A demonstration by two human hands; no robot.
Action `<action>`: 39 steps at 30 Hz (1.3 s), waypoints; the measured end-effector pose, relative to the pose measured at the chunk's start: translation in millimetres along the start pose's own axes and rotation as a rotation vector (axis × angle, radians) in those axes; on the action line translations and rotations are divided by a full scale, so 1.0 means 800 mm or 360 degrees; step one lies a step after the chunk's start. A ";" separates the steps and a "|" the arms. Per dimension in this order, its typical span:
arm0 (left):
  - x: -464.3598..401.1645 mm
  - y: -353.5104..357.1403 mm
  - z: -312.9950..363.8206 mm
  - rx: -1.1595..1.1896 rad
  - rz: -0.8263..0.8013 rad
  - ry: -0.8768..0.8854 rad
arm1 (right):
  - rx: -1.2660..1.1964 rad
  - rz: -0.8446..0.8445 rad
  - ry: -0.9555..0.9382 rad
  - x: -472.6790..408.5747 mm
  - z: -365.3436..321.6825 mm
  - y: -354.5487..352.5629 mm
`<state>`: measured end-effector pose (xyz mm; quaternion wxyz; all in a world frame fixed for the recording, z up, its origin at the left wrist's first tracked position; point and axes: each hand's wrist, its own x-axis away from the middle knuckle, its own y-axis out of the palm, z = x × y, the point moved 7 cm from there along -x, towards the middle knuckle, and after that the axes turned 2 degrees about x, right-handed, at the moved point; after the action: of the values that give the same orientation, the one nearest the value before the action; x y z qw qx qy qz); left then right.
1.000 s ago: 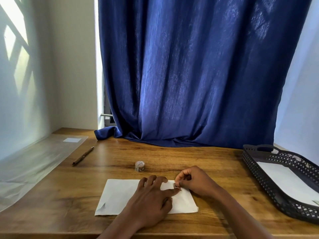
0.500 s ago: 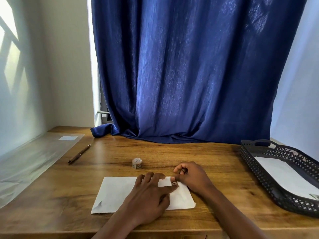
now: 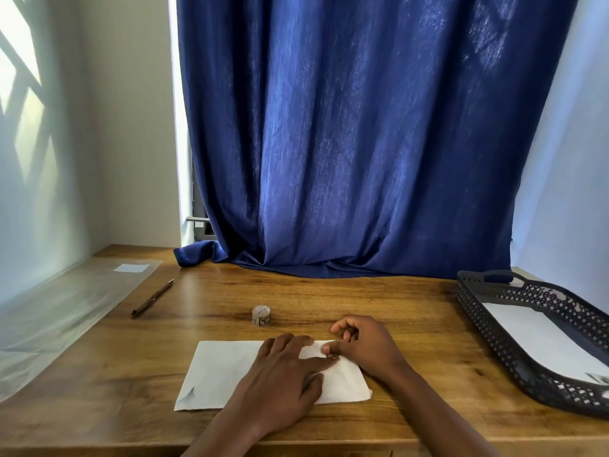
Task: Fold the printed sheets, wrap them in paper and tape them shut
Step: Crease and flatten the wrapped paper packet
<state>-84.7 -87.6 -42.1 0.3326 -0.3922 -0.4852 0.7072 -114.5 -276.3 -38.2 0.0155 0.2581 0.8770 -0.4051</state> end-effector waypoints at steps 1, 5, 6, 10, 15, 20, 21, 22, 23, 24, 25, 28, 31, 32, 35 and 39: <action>0.000 0.000 0.000 0.0009 0.0006 0.0002 | 0.0001 0.0026 0.0015 -0.002 0.001 -0.001; 0.001 -0.002 0.000 0.0062 0.0030 0.0000 | 0.0073 0.0103 0.0027 -0.005 0.001 0.001; 0.001 -0.002 0.000 0.0070 0.0030 -0.0003 | 0.0073 0.0117 0.0024 -0.005 0.002 0.000; 0.002 -0.005 0.001 0.0085 0.0036 -0.0011 | -0.0137 0.0070 0.0044 -0.003 0.004 -0.007; 0.002 -0.003 -0.001 0.0101 0.0080 -0.0016 | -0.0099 -0.0086 -0.0040 0.016 0.000 -0.006; 0.005 -0.008 -0.004 0.0097 0.0206 -0.0064 | -0.0063 -0.0145 -0.0095 0.026 -0.005 -0.011; 0.005 -0.009 -0.006 0.0081 0.0230 -0.0090 | -0.0067 -0.0159 -0.0096 0.028 -0.004 -0.012; 0.006 -0.011 -0.007 0.0070 0.0244 -0.0118 | -0.0086 -0.0178 -0.0088 0.029 -0.003 -0.012; 0.005 -0.011 -0.008 0.0065 0.0245 -0.0142 | -0.0120 -0.0197 -0.0072 0.030 -0.001 -0.012; 0.005 -0.010 -0.008 0.0062 0.0237 -0.0159 | -0.0169 -0.0208 -0.0049 0.030 0.001 -0.013; 0.005 -0.009 -0.009 0.0061 0.0223 -0.0172 | -0.0232 -0.0214 -0.0016 0.029 0.003 -0.015; 0.004 -0.009 -0.010 0.0057 0.0200 -0.0192 | -0.0412 -0.0215 0.0072 0.021 -0.004 -0.025; 0.005 -0.013 -0.008 0.0038 0.0240 -0.0170 | -0.0330 -0.0244 0.0042 0.011 -0.019 -0.033; 0.005 -0.014 -0.006 0.0035 0.0256 -0.0154 | -0.0258 -0.0276 0.0007 0.008 -0.025 -0.033; 0.007 -0.017 -0.003 0.0029 0.0304 -0.0111 | 0.0000 -0.0495 -0.0096 -0.005 -0.043 -0.020; 0.009 -0.022 0.000 0.0051 0.0340 -0.0079 | 0.0249 -0.0771 -0.0167 -0.021 -0.071 0.005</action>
<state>-86.7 -76.3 -27.1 0.2496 -0.4187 -0.4373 0.7557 -87.8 -240.8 0.7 -0.0566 0.0197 0.8772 -0.4764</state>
